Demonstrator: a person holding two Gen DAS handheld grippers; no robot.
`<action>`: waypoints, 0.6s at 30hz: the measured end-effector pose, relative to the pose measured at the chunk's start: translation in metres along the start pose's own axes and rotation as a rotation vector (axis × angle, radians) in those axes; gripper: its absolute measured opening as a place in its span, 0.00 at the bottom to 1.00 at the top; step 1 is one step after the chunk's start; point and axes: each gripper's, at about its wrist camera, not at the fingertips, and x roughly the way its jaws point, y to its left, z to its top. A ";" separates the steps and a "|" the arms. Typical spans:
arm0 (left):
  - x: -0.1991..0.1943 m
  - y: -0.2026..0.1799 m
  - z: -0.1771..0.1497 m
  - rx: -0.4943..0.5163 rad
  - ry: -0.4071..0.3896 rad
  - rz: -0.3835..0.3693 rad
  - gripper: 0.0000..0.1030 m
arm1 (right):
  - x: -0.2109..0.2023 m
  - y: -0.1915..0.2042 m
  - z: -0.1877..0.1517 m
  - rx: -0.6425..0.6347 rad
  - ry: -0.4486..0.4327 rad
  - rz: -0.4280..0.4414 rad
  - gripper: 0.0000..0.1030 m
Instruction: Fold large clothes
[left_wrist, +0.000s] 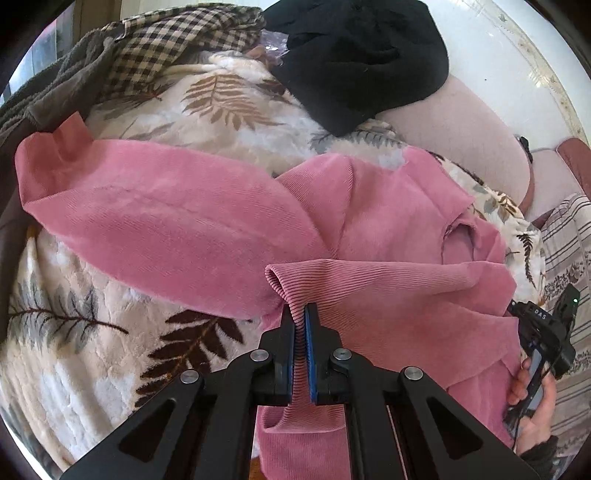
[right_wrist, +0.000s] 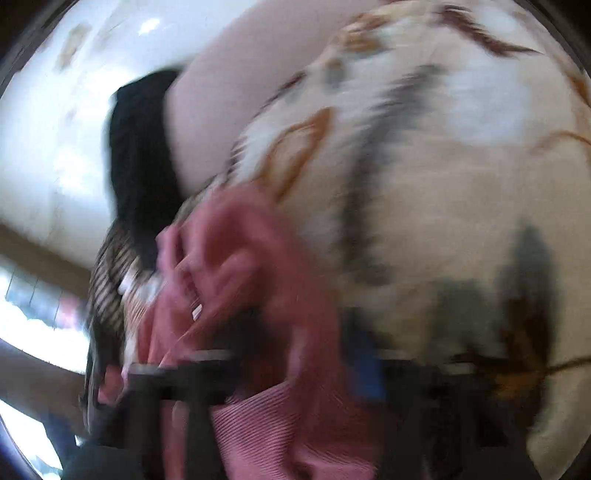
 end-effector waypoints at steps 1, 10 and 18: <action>-0.002 -0.003 0.002 0.006 -0.007 -0.016 0.04 | -0.014 0.004 0.001 -0.019 -0.078 0.001 0.08; 0.049 -0.028 0.001 0.129 0.050 0.081 0.05 | -0.008 -0.056 0.001 0.176 -0.122 -0.154 0.00; 0.004 0.012 0.001 -0.020 -0.027 -0.144 0.08 | -0.055 0.011 -0.006 -0.022 -0.218 0.079 0.23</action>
